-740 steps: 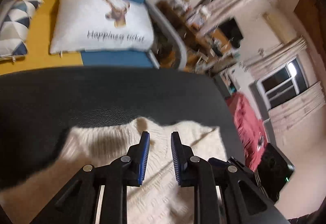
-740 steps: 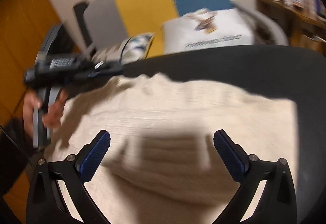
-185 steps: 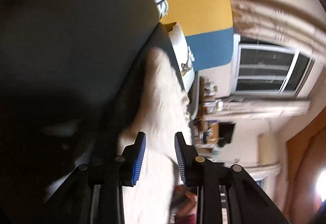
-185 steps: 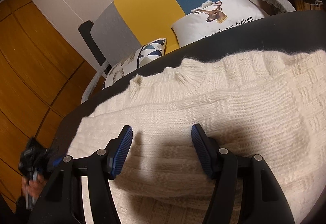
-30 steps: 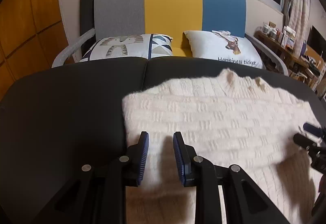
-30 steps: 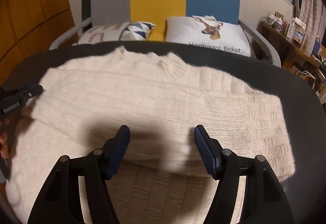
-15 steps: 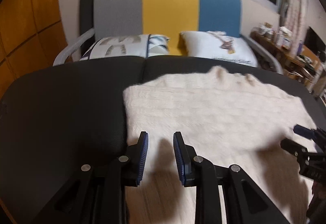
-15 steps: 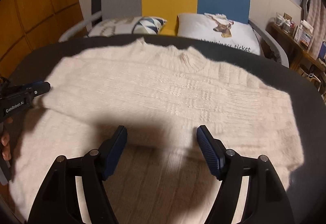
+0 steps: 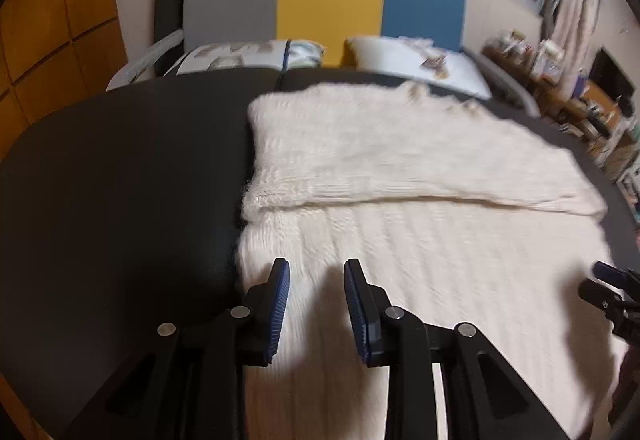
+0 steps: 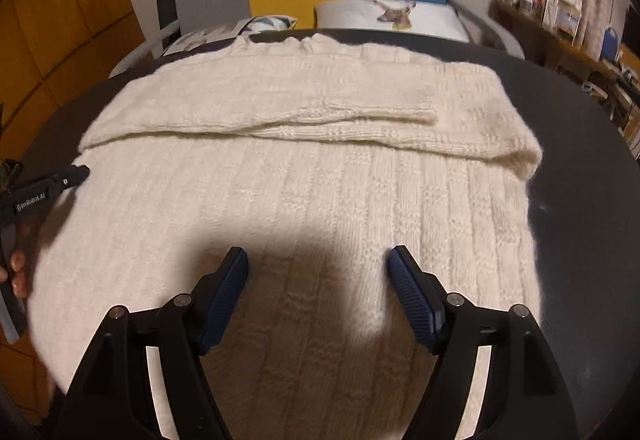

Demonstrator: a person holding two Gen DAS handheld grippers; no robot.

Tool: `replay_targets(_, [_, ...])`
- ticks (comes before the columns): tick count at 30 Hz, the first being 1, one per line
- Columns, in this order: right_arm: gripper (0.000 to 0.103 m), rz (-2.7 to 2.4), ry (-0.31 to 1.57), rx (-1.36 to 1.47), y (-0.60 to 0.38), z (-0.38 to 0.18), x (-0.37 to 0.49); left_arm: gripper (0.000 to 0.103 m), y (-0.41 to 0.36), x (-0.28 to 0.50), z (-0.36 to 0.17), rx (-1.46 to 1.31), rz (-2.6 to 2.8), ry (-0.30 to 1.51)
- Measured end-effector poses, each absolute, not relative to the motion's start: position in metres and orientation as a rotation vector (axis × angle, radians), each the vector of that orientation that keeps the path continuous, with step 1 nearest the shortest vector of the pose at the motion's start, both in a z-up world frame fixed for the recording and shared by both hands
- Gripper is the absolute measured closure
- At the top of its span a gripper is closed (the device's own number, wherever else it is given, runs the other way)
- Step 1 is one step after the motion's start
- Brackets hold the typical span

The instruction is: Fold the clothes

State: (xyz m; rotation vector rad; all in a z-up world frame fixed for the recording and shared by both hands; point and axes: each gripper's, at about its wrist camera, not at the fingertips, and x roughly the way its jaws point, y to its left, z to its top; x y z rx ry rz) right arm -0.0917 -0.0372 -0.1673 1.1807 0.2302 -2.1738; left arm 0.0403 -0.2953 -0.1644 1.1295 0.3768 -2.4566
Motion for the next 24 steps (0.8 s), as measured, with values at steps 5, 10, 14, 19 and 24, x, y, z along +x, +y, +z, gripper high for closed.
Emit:
replay_targets(5, [0.027, -2.079, 0.165, 1.165, -0.002, -0.145, -0.062, 0.074, -0.266, 0.099, -0.159, 1.092, -2.562, 0.353])
replay_targets(10, [0.027, -2.123, 0.274, 1.229, 0.027, -0.173, -0.036, 0.071, -0.262, 0.109, -0.19, 1.151, -2.533, 0.332])
replay_targets(14, [0.02, -2.191, 0.288, 1.125, 0.023, -0.178, -0.03, 0.071, -0.273, 0.09, -0.188, 1.159, -2.495, 0.334])
replay_targets(19, [0.018, -2.123, 0.286, 1.197, 0.017, -0.169, -0.028, 0.072, -0.267, 0.107, -0.169, 1.159, -2.478, 0.355])
replay_targets(24, [0.018, -2.049, 0.083, 1.223, 0.06, -0.166, -0.013, 0.071, -0.25, 0.139, -0.186, 1.152, -2.495, 0.216])
